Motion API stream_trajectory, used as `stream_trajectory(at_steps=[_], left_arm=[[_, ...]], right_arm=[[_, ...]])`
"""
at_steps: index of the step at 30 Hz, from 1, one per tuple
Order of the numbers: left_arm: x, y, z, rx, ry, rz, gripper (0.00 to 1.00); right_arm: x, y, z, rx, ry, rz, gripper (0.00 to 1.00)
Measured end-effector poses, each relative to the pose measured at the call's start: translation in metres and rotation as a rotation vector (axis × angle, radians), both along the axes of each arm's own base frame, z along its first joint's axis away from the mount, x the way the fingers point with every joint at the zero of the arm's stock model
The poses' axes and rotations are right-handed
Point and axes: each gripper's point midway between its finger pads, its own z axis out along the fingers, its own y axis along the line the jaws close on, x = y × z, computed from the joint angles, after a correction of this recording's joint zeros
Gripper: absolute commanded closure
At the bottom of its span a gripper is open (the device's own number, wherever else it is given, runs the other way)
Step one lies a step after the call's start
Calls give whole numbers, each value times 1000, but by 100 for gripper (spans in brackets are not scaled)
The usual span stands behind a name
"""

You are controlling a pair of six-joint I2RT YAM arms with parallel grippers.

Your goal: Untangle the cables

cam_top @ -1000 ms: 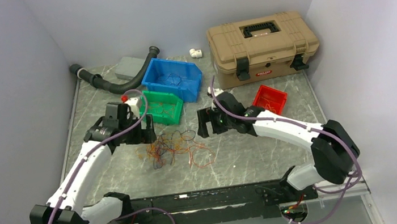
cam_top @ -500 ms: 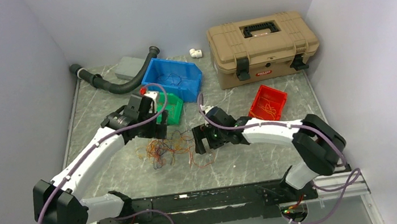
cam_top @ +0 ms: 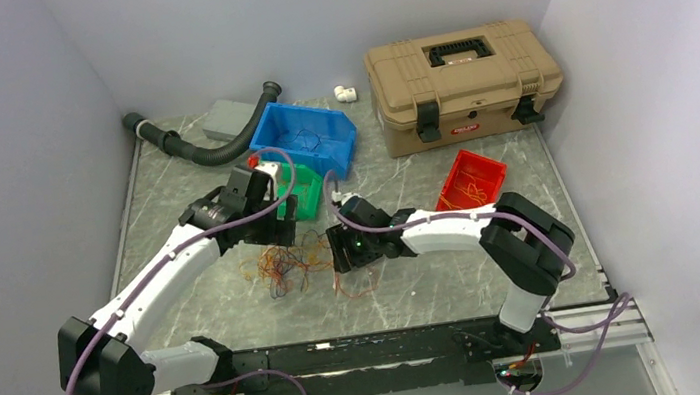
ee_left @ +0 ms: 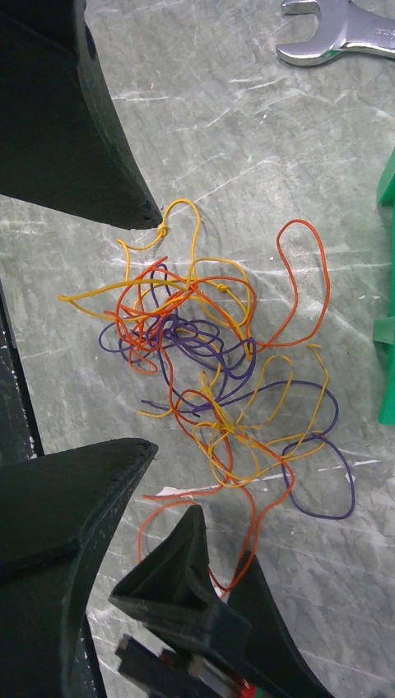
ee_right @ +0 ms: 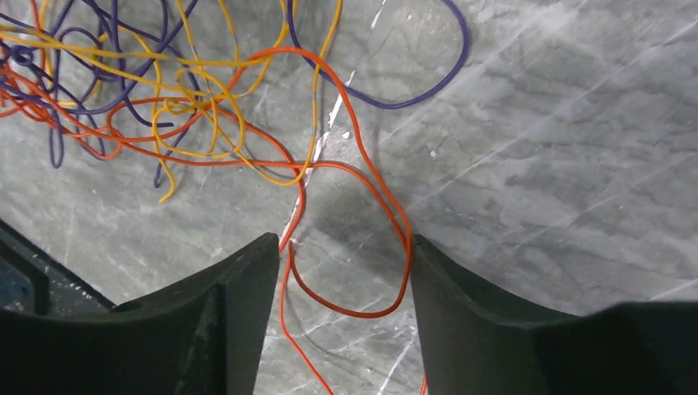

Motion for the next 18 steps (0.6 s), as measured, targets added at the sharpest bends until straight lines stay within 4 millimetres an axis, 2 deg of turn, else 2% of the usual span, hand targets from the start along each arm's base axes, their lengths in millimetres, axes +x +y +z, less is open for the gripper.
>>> stream_trajectory(at_steps=[7, 8, 11, 13, 15, 18], left_arm=[[3, -3, 1, -20, -9, 13, 1], [3, -3, 0, -22, -9, 13, 1], [2, -4, -4, -25, -2, 16, 1], [0, -3, -6, -25, 5, 18, 1], [0, -4, -7, -28, 7, 21, 1], [0, -5, -8, -33, 6, 24, 1]], right_arm=[[-14, -6, -8, -225, -81, 25, 47], [-17, -9, -9, -262, -94, 27, 50], [-23, -19, -10, -356, -125, 40, 72], [-26, -27, -11, -403, -138, 39, 80], [-26, -35, -13, -439, -140, 28, 98], [-27, -44, -13, -450, -145, 5, 100]])
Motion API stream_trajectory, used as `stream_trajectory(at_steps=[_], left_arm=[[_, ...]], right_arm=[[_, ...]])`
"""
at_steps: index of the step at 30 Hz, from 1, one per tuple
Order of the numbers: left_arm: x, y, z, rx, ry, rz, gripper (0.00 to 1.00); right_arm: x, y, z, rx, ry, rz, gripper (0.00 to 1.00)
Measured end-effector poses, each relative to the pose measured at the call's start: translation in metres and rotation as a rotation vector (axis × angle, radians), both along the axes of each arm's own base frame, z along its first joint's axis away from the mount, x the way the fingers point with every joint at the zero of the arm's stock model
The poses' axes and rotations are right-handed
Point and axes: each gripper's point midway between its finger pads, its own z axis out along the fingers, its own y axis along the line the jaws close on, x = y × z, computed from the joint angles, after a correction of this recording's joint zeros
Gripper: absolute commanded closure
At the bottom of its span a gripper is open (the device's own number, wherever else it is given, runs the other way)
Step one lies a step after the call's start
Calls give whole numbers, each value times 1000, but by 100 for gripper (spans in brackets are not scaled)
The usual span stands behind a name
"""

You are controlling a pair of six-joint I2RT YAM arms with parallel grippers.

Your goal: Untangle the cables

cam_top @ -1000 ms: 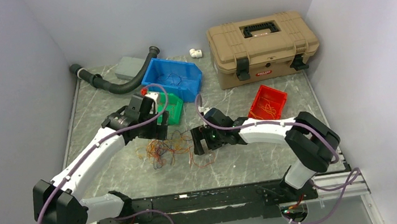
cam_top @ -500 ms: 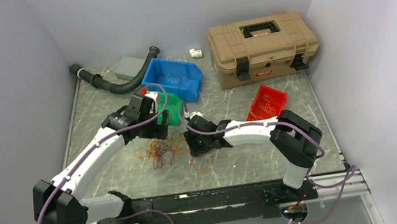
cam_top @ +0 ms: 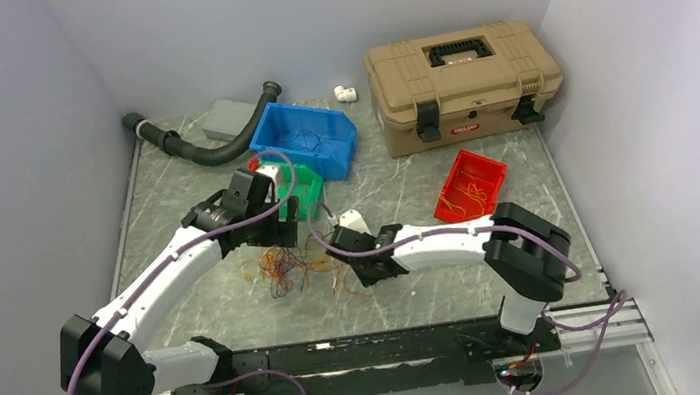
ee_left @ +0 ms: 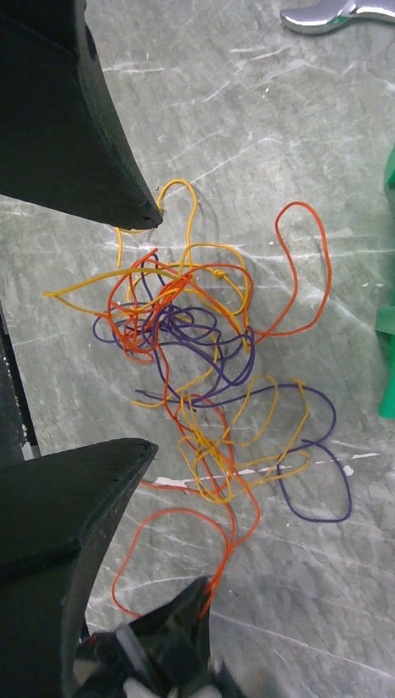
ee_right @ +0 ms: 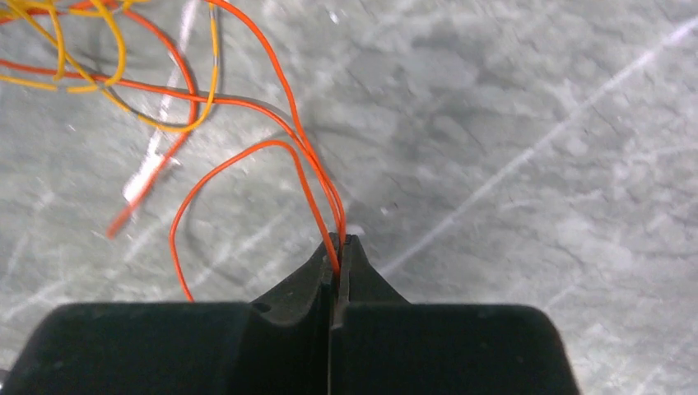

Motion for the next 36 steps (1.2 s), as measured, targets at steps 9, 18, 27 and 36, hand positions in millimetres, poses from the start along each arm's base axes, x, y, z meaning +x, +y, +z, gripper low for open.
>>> stream_trajectory(at_steps=[9, 18, 27, 36], left_arm=[[-5, -10, -11, -49, 28, -32, 1], [-2, -31, -44, -84, 112, -57, 10], [-10, -27, -95, -78, 185, 16, 38], [-10, 18, -109, -102, 132, 233, 53]], right_arm=[[3, -15, 56, 167, -101, -53, 100], [16, -18, 132, 343, -235, -43, 100], [25, -34, 197, 435, -334, -49, 100], [58, -114, 332, 535, -604, -234, 100]])
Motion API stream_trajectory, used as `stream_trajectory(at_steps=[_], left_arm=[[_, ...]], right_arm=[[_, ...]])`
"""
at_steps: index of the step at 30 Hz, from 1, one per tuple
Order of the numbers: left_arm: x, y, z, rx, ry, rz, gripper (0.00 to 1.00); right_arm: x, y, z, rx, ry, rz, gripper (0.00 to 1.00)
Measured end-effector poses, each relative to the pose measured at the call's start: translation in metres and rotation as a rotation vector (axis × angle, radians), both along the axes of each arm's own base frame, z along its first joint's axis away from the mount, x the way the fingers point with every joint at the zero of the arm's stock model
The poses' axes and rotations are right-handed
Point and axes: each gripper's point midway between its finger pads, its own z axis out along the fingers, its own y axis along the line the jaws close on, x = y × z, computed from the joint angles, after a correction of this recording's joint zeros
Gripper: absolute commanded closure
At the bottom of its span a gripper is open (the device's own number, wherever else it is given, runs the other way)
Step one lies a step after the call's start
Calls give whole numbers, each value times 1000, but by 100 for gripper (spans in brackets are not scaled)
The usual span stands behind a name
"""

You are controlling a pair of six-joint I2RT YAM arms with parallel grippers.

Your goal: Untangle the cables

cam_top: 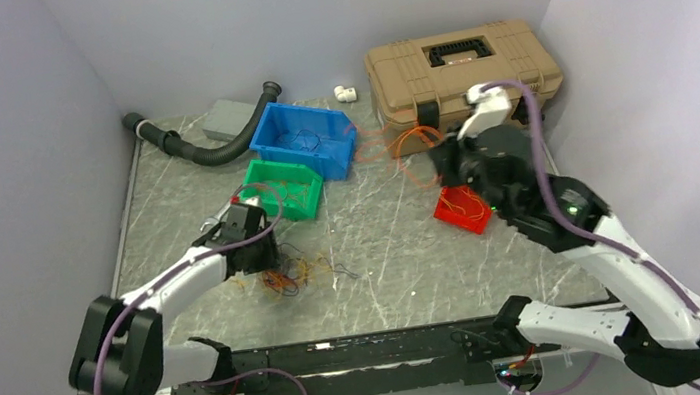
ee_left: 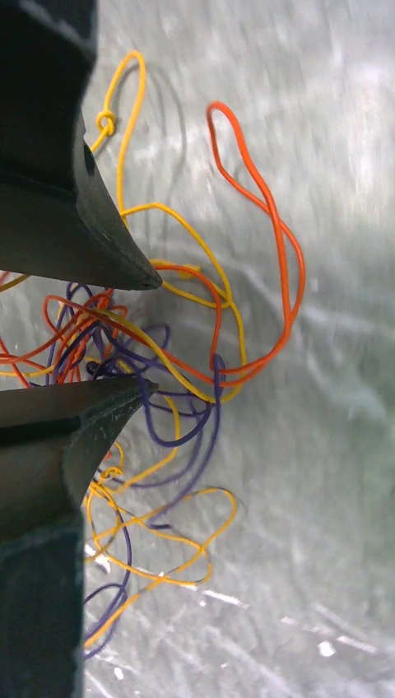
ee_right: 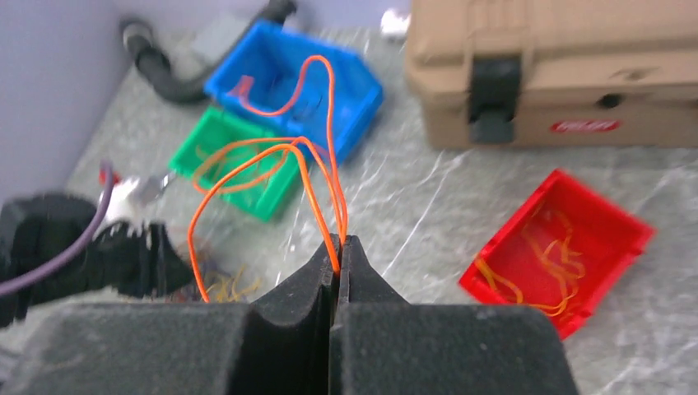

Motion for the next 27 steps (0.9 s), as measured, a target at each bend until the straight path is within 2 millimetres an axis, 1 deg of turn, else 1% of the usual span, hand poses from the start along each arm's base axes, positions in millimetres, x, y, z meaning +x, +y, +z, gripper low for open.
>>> stream_trajectory(at_steps=[2, 3, 6, 8, 11, 13, 15, 18, 20, 21, 25, 27], left_arm=[[-1, 14, 4, 4, -33, 62, 53], [-1, 20, 7, 6, -55, 88, 52], [1, 24, 22, -11, -119, 115, 50], [4, 23, 35, -33, -169, 116, 47], [6, 22, 53, -58, -226, 116, 45], [7, 24, 64, -59, -242, 121, 41], [6, 26, 72, -57, -255, 125, 34], [4, 28, 88, -61, -280, 132, 20], [2, 28, 101, -73, -304, 124, 16], [2, 28, 106, -79, -310, 119, 14], [2, 24, 145, -98, -350, 88, 8], [3, 27, 165, -90, -385, 84, 4]], right_arm=[[0, -24, 33, 19, -67, -63, 100], [-2, -32, 47, 29, -100, -80, 100], [-7, -47, 71, 34, -152, -114, 100], [-8, -53, 78, 31, -168, -127, 100], [-3, -48, 72, 4, -151, -119, 100], [4, -35, 62, -18, -122, -89, 100], [12, -19, 50, -43, -85, -46, 100], [24, 10, 28, -76, -22, 32, 100], [33, 34, 10, -91, 24, 96, 100], [37, 42, 4, -93, 38, 118, 100], [53, 78, -16, -84, 75, 202, 100], [61, 96, -25, -71, 84, 242, 100]])
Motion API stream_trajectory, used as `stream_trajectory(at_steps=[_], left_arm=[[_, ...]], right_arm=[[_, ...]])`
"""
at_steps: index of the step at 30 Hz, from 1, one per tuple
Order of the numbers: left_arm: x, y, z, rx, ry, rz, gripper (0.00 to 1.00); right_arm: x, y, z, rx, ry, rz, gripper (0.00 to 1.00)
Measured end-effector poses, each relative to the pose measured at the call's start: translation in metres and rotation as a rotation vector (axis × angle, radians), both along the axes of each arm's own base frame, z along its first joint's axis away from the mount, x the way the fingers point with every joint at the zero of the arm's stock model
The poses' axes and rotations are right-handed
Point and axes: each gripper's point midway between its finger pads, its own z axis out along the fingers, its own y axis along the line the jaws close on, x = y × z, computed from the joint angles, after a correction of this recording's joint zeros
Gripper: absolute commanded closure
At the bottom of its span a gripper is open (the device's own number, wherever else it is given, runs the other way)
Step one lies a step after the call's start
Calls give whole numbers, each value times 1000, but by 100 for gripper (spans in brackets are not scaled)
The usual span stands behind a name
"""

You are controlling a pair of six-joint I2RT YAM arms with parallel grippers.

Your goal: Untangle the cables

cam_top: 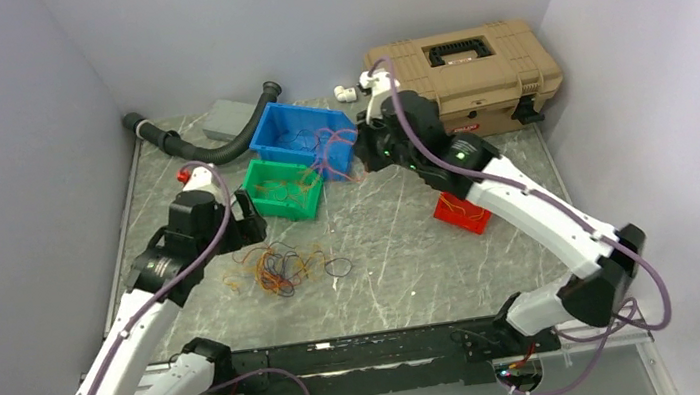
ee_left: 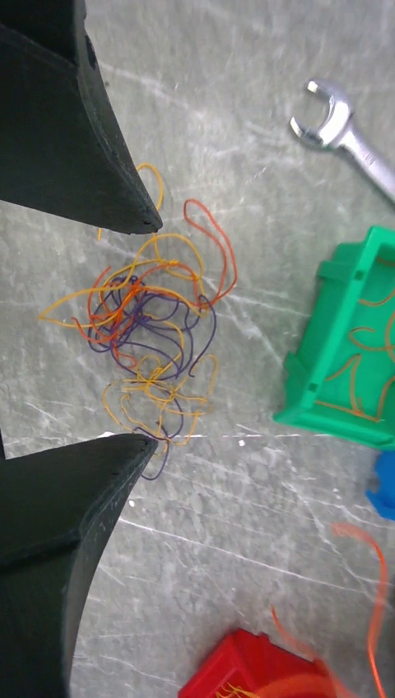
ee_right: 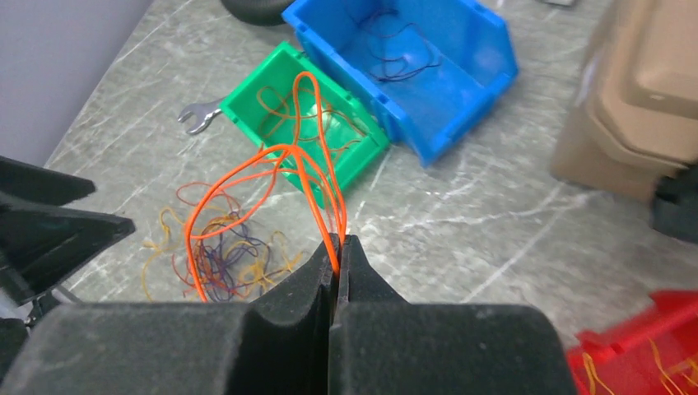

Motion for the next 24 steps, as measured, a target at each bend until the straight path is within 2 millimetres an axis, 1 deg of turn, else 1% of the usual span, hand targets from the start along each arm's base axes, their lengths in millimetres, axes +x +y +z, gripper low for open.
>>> stream_trajectory(at_steps=[2, 4, 6, 8, 12, 13, 17, 20, 24], left_arm=[[-2, 8, 17, 19, -43, 15, 2], [-5, 20, 29, 43, -79, 49, 1], [-10, 32, 36, 69, -109, 81, 1], [-14, 44, 38, 100, -122, 112, 1], [-17, 54, 40, 142, -135, 135, 0], [-17, 56, 38, 157, -134, 139, 1], [-18, 65, 30, 203, -128, 160, 1], [-20, 70, 21, 234, -119, 163, 1], [-21, 73, 14, 261, -109, 161, 1]], right_arm=[[8, 15, -10, 4, 14, 28, 100], [18, 36, -21, 8, 31, 64, 100], [29, 53, -32, 7, 42, 84, 100], [37, 69, -43, 5, 54, 106, 100], [53, 98, -61, -2, 71, 134, 100], [57, 105, -64, -1, 73, 142, 100], [72, 126, -78, -14, 75, 155, 100], [80, 136, -93, -40, 74, 156, 100], [87, 143, -122, -91, 97, 158, 100]])
